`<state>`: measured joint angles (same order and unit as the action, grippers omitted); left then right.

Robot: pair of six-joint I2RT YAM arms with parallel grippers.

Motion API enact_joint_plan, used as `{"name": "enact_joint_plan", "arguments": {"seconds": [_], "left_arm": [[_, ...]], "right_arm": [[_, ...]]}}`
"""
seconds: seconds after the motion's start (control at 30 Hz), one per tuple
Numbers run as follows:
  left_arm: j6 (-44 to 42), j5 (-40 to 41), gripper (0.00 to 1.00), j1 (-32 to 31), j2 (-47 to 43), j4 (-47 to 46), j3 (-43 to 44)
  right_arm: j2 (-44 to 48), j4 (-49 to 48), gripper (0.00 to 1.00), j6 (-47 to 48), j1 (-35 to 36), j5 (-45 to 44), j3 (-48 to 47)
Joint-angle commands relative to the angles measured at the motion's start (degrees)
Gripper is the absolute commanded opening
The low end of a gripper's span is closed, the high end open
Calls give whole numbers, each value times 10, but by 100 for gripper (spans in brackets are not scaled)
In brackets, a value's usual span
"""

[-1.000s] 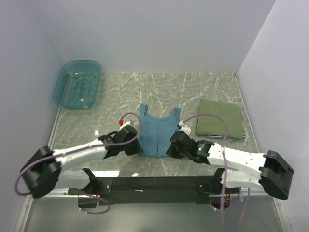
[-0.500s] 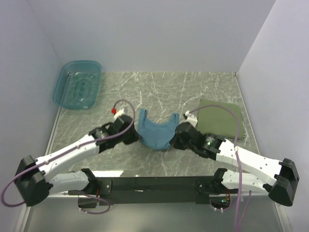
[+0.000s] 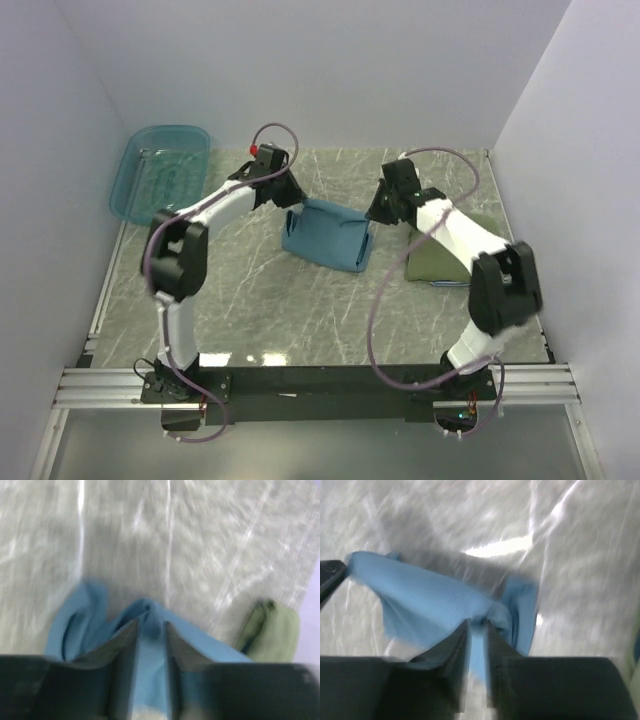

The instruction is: Fold and stack the tank tops

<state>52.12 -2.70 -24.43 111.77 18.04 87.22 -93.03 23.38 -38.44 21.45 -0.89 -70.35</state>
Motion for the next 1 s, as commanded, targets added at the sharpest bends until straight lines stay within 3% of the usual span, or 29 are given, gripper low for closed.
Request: {"name": "enact_joint_plan", "arguments": {"seconds": [0.0, 0.07, 0.17, 0.33, 0.5, 0.73, 0.97], "left_arm": [[-33, -82, 39, 38, 99, -35, 87], [-27, -96, 47, 60, 122, -49, 102], [-19, -97, 51, 74, 79, -71, 57], [-27, -8, 51, 74, -25, -49, -36], [-20, 25, 49, 75, -23, -15, -57], [-14, 41, 22, 74, 61, 22, -10], [-34, 11, 17, 53, 134, 28, 57]], "right_arm": [[-96, -11, 35, 44, -46, 54, -55], [-132, -4, 44, 60, -49, 39, -92], [-112, -1, 51, 68, -48, 26, -79], [-2, -49, 59, 38, -48, 24, 58], [52, -97, 61, 6, -34, 39, 138], [37, -161, 62, -21, -29, 69, 191], [9, -209, 66, -25, -26, 78, 188]]}}
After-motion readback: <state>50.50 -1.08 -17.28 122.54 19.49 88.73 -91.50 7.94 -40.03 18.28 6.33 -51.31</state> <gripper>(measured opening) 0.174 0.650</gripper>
